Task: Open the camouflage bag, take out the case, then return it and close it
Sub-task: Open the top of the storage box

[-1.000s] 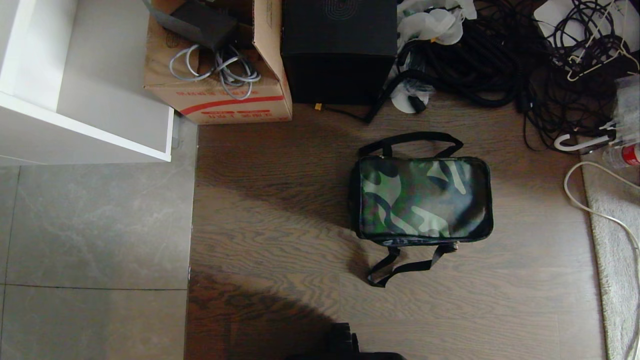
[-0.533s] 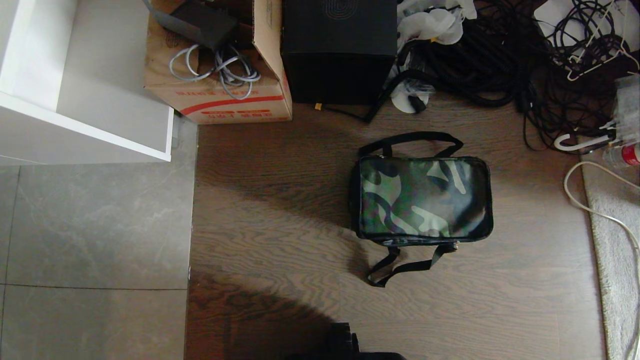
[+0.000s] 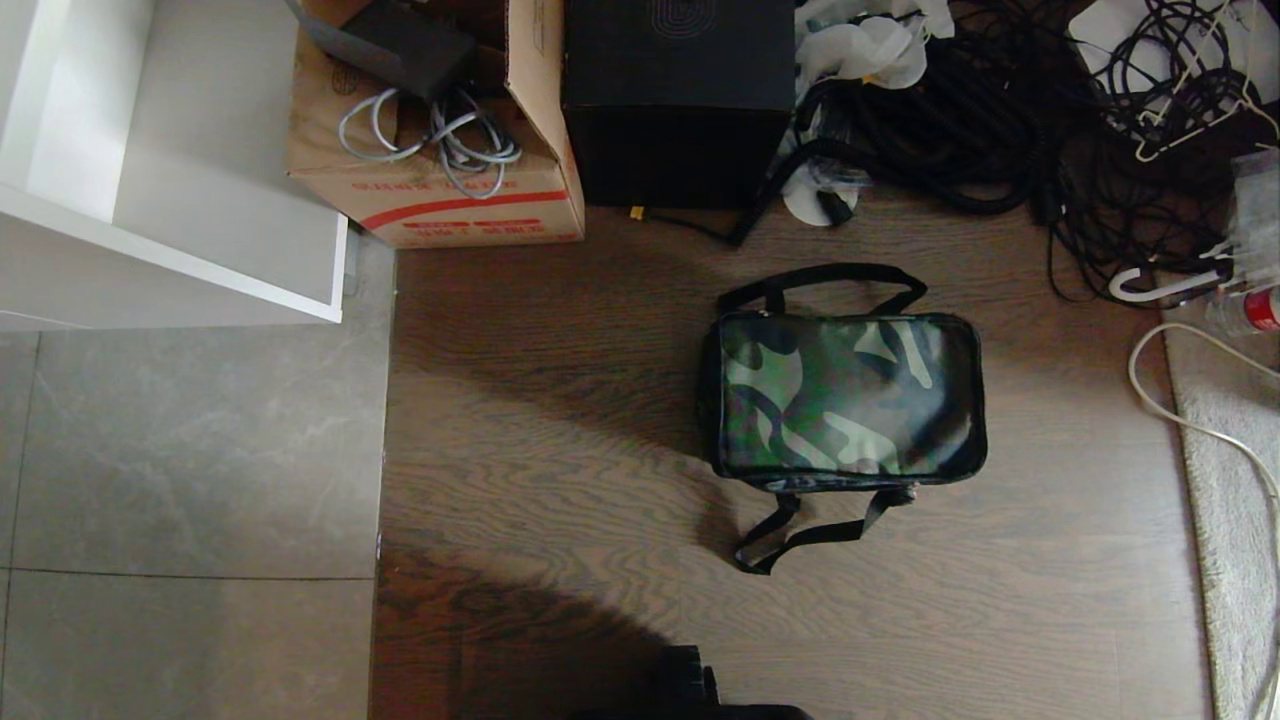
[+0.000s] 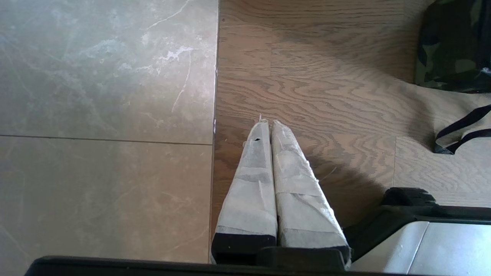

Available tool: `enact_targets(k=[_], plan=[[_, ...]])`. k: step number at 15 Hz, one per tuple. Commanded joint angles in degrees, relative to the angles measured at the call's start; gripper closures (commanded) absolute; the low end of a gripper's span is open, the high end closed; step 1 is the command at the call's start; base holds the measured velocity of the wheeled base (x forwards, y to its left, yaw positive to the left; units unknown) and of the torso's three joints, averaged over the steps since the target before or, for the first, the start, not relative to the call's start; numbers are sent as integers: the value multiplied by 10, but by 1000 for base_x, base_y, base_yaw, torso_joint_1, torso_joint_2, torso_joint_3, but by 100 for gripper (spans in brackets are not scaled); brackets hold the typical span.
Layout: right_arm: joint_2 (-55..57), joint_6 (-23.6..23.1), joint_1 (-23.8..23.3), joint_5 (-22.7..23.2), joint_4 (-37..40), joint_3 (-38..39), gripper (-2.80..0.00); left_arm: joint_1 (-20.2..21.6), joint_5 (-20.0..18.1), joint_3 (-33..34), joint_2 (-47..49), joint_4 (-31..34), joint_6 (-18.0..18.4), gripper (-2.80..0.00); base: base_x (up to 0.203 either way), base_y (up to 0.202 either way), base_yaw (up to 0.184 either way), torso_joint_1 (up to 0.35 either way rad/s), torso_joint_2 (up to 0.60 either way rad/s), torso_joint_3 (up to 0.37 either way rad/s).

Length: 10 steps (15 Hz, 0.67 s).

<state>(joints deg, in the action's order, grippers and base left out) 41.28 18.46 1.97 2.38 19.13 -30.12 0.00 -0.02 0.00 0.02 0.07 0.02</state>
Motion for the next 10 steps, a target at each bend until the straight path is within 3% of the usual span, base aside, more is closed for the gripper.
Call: enact_targets(k=[1,7,10], plan=[[166,7,12,8,-22,7,0,0,0,0,0,0,0,0,0,0,0,0,0,0],[411,18,35,53,-260,79,0,0,0,0,0,-1,0,0,0,0,0,0,0,0],[520,18,44,64,-444,86,0,0,0,0,0,0,0,0,0,0,0,0,0,0]])
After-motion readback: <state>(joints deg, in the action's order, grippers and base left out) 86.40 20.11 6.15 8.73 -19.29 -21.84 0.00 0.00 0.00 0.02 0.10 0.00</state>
